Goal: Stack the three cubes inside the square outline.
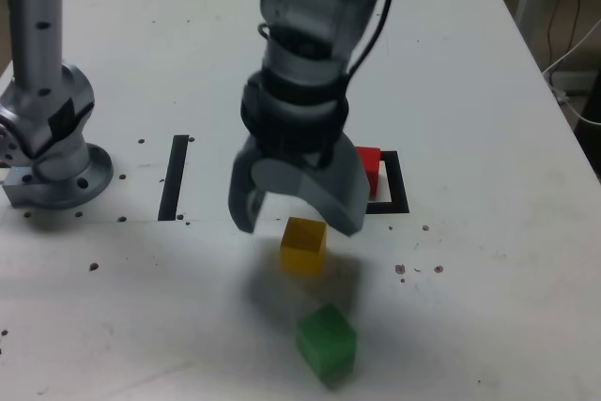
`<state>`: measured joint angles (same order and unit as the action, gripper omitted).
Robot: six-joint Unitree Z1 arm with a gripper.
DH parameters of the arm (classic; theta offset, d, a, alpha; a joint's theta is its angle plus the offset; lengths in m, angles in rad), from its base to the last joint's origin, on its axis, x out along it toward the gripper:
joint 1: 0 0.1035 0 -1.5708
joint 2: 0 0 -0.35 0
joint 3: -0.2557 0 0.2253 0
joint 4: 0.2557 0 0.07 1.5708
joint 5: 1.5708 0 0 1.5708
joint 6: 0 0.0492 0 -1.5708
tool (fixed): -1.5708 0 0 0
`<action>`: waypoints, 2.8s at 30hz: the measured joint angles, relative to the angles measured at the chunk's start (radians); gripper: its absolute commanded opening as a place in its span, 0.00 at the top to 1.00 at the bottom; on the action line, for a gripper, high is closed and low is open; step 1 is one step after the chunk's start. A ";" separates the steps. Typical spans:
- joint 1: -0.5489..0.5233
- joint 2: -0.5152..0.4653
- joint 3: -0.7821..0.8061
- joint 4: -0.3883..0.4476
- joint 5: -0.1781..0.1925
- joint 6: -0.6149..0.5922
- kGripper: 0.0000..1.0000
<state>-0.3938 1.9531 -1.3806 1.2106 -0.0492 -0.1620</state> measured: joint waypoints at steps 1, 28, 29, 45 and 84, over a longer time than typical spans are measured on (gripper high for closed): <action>0.000 0.008 0.003 -0.009 -0.005 0.001 0.06; 0.000 0.063 0.086 -0.132 -0.092 0.041 0.64; 0.000 0.063 0.088 -0.134 -0.092 0.041 0.64; 0.000 0.055 0.089 -0.112 -0.076 0.038 0.64; 0.306 0.129 -0.363 0.226 0.041 0.214 0.64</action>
<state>-0.0874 2.0816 -1.7438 1.4366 -0.0078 0.0517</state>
